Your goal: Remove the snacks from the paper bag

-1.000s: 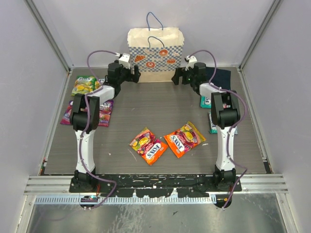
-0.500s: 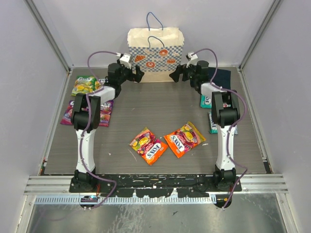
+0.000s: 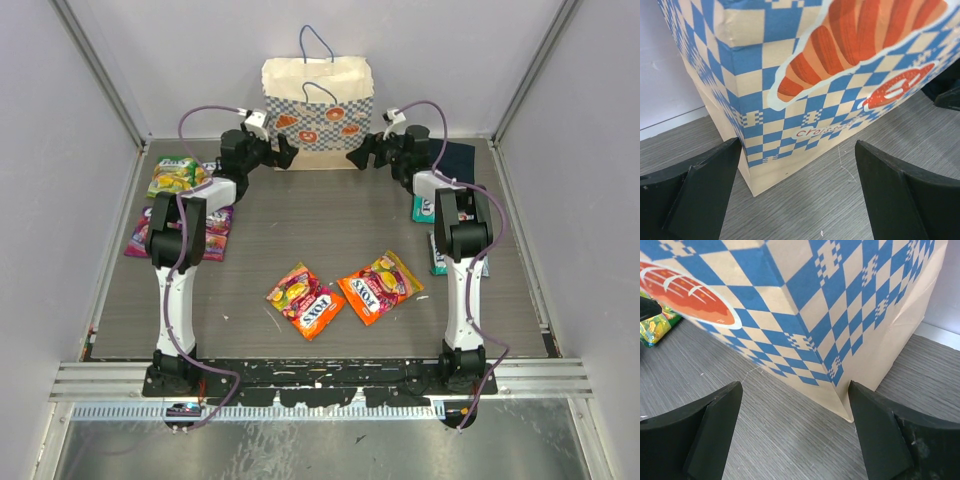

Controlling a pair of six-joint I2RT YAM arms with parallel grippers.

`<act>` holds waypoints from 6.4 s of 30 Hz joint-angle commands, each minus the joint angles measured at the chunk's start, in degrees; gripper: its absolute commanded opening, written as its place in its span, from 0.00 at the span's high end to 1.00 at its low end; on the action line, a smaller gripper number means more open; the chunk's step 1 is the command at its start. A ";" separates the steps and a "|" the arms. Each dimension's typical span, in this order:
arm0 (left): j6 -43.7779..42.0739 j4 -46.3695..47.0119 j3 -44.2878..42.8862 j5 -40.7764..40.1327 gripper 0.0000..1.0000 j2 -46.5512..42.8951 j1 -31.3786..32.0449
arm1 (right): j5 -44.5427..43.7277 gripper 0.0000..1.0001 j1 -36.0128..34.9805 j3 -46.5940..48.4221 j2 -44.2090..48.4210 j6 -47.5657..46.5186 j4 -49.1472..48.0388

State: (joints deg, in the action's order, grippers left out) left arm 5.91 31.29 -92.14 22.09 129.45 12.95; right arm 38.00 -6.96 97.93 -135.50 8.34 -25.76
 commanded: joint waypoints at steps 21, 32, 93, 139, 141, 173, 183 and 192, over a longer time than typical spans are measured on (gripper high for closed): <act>3.79 3.64 5.97 -0.89 0.02 -7.34 0.30 | -0.84 0.07 -1.10 -7.40 8.60 1.50 -5.04; 2.07 -0.99 3.00 -6.54 0.02 -6.46 0.27 | -10.09 0.05 -1.12 -2.52 7.04 0.57 2.40; 35.17 -50.69 62.50 -33.36 0.02 -87.42 24.28 | -66.69 0.04 -61.71 -48.07 57.93 19.95 43.76; 13.16 -55.23 38.99 -25.38 0.02 -41.57 26.28 | -37.96 0.55 -51.61 -77.33 60.57 53.99 6.65; 13.83 -53.82 40.05 -24.68 0.01 -41.30 26.32 | -37.78 0.61 -51.53 -76.38 59.24 53.49 6.00; 22.98 -44.68 53.25 -12.72 0.21 -51.20 19.57 | -16.41 0.94 -28.12 10.09 7.99 -0.01 57.06; 16.99 -52.85 45.17 -19.25 0.08 -58.57 12.95 | -14.33 0.98 -27.40 17.72 7.02 -15.27 70.41; 18.77 -55.54 43.66 -24.80 0.06 -63.19 11.76 | -1.85 0.99 -29.15 4.43 19.74 -31.25 73.02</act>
State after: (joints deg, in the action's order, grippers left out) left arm 24.58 -22.02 -45.76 1.34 69.06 24.95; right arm 27.97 -34.79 103.70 -124.68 -12.38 44.84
